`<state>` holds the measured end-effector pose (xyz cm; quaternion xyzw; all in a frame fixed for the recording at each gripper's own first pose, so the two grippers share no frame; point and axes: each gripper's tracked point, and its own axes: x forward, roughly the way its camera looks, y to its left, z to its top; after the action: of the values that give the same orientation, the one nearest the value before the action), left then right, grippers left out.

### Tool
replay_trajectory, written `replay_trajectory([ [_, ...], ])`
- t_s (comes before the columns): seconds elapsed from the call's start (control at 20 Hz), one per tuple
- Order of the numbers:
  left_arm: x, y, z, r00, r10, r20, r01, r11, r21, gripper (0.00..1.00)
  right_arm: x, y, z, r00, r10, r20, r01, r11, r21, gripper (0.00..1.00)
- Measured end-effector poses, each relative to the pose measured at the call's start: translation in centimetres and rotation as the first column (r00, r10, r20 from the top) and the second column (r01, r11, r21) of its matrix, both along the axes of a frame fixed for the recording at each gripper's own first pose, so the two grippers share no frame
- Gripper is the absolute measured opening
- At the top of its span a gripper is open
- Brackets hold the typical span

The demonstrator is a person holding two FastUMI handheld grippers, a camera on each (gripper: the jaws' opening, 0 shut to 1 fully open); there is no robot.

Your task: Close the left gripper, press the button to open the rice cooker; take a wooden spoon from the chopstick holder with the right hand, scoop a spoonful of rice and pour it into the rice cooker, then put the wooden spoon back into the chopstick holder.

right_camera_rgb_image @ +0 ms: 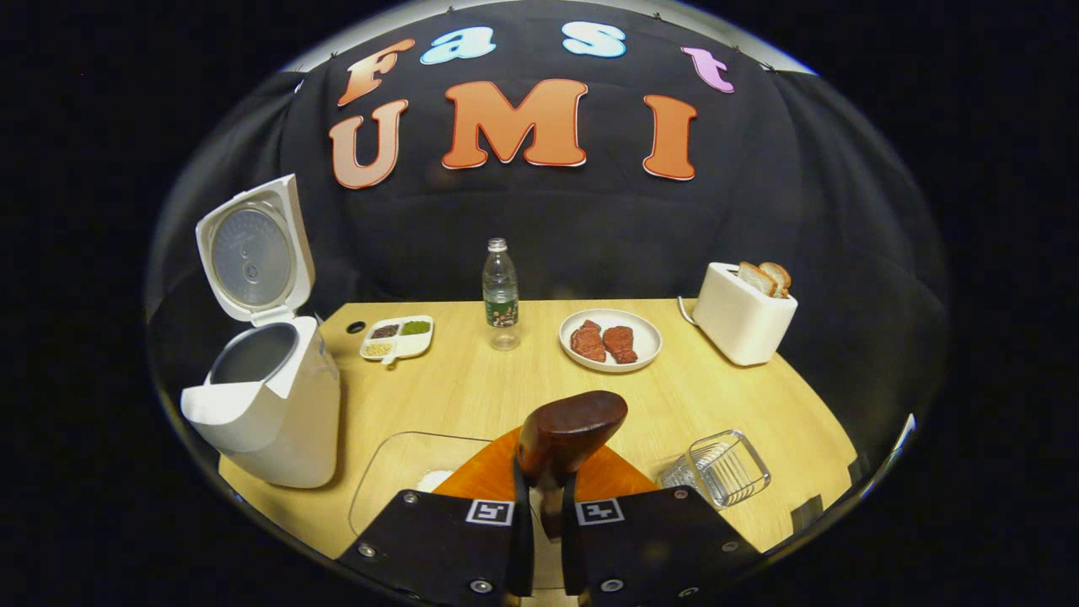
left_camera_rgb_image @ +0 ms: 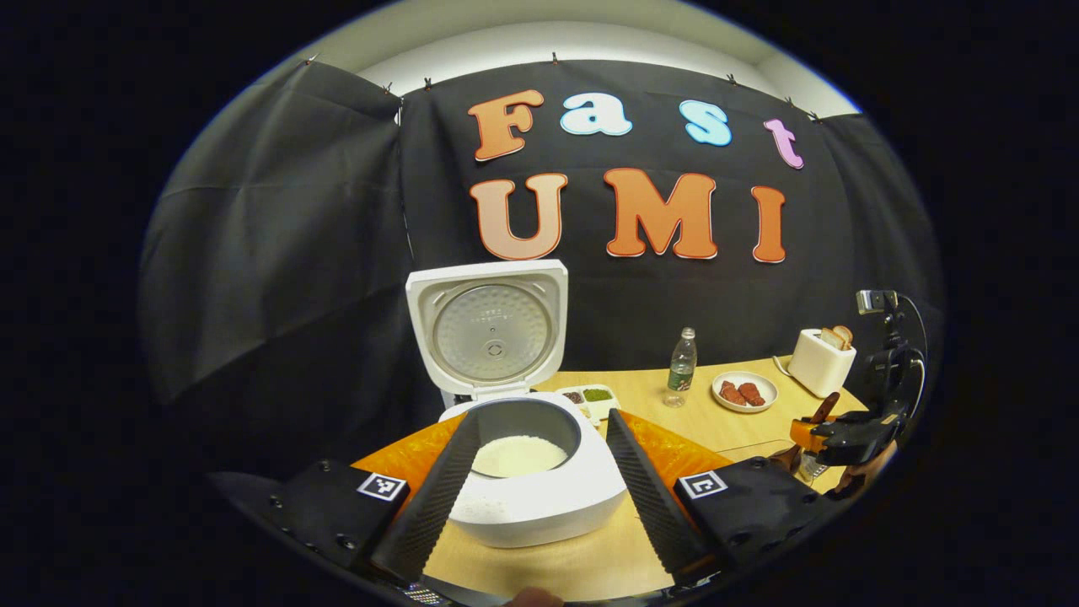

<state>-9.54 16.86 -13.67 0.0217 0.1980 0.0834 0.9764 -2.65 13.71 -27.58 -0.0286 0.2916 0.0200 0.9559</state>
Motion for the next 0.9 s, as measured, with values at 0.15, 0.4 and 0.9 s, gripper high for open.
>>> replay_trajectory([
  [0.15, -0.4, 1.3, -0.4, 1.000, 0.015, -0.010, -0.015, 1.000, -0.008, 0.99, -0.5, 0.4, -1.7, 1.000, -0.008, 0.005, 0.008, 0.998, -0.058, 0.12],
  [0.4, -0.4, 2.3, -0.7, 1.000, 0.008, -0.017, -0.008, 1.000, 0.002, 0.99, -0.5, 2.3, -2.6, 0.997, 0.050, 0.067, -0.037, 0.982, -0.186, 0.13],
  [0.9, -0.2, 2.7, -1.6, 0.999, 0.006, -0.040, -0.006, 1.000, -0.010, 1.00, -2.7, 7.1, -3.7, 1.000, 0.013, 0.014, -0.013, 0.999, 0.042, 0.12],
])
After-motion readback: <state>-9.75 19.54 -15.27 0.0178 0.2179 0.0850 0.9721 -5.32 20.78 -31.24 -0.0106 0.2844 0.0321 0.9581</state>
